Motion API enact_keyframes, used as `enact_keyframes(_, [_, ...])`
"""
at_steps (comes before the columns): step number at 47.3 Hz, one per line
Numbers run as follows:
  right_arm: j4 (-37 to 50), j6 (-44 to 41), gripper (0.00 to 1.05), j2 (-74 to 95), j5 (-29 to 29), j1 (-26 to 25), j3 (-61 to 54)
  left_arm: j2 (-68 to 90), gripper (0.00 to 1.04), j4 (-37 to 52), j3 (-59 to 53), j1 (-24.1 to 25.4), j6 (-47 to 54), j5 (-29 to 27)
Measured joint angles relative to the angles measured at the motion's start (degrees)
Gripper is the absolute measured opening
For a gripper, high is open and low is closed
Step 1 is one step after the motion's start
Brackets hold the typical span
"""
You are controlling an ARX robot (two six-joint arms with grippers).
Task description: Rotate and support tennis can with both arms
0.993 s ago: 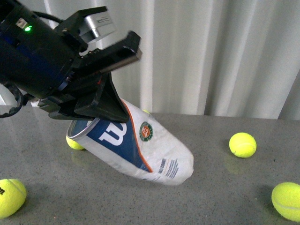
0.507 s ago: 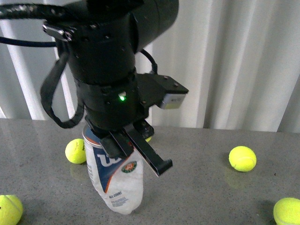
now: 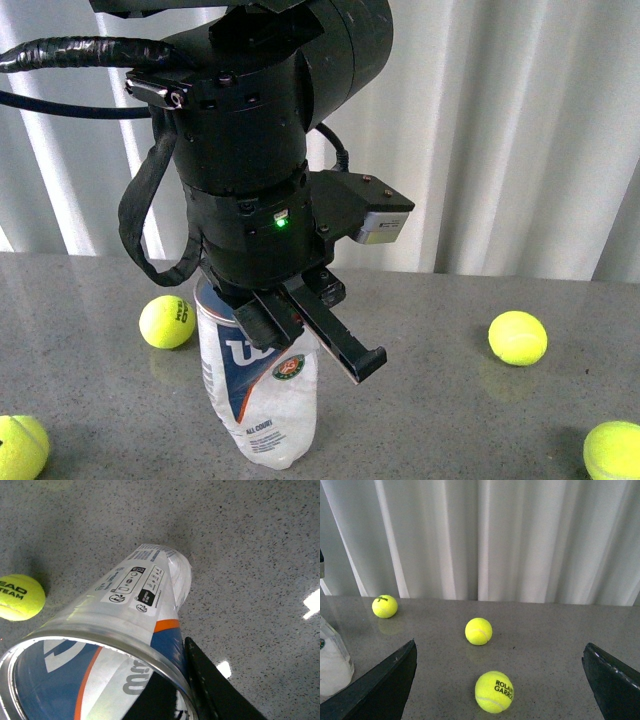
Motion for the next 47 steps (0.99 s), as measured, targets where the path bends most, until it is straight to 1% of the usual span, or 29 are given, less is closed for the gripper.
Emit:
enact_keyframes(8, [0.0, 0.0, 0.98, 0.0, 0.0, 0.0, 0.0, 0.6, 0.42, -1.6, 2.1, -0.2, -0.9, 1.6])
enact_keyframes(10, [0.0, 0.0, 0.98, 0.0, 0.0, 0.0, 0.0, 0.6, 0.49, -1.9, 2.6, -0.2, -1.2, 1.8])
enact_keyframes(13, [0.0, 0.0, 0.98, 0.0, 0.0, 0.0, 0.0, 0.5, 0.64, -2.1, 3.1, -0.3, -1.5, 1.7])
enact_keyframes(15, [0.0, 0.0, 0.98, 0.0, 0.0, 0.0, 0.0, 0.4, 0.71, -2.4, 3.2, -0.3, -1.7, 1.9])
enact_keyframes(18, [0.0, 0.0, 0.98, 0.0, 0.0, 0.0, 0.0, -0.1, 0.85, -2.5, 3.2, -0.3, -2.6, 2.3])
enact_keyframes(22, [0.0, 0.0, 0.98, 0.0, 0.0, 0.0, 0.0, -1.1, 0.99, -2.4, 3.2, -0.1, -4.3, 3.8])
enact_keyframes(24, [0.0, 0.0, 0.98, 0.0, 0.0, 0.0, 0.0, -1.5, 1.0, -2.1, 3.2, 0.0, -5.3, 4.7])
enact_keyframes(27, [0.0, 0.0, 0.98, 0.0, 0.0, 0.0, 0.0, -2.7, 0.97, -1.0, 3.1, 0.3, -7.5, 6.0])
enact_keyframes(33, [0.0, 0.0, 0.98, 0.0, 0.0, 0.0, 0.0, -6.1, 0.98, 4.1, 1.6, 1.2, -13.9, 9.2])
enact_keyframes(38, [0.0, 0.0, 0.98, 0.0, 0.0, 0.0, 0.0, -9.7, 0.98, 11.6, -1.9, 2.1, -21.9, 8.6])
enact_keyframes(40, [0.0, 0.0, 0.98, 0.0, 0.0, 0.0, 0.0, -10.5, 0.98, 13.0, -2.6, 2.3, -23.5, 8.4])
enact_keyframes(47, [0.0, 0.0, 0.98, 0.0, 0.0, 0.0, 0.0, -11.4, 0.98, 13.9, -3.2, 2.8, -27.6, 8.0])
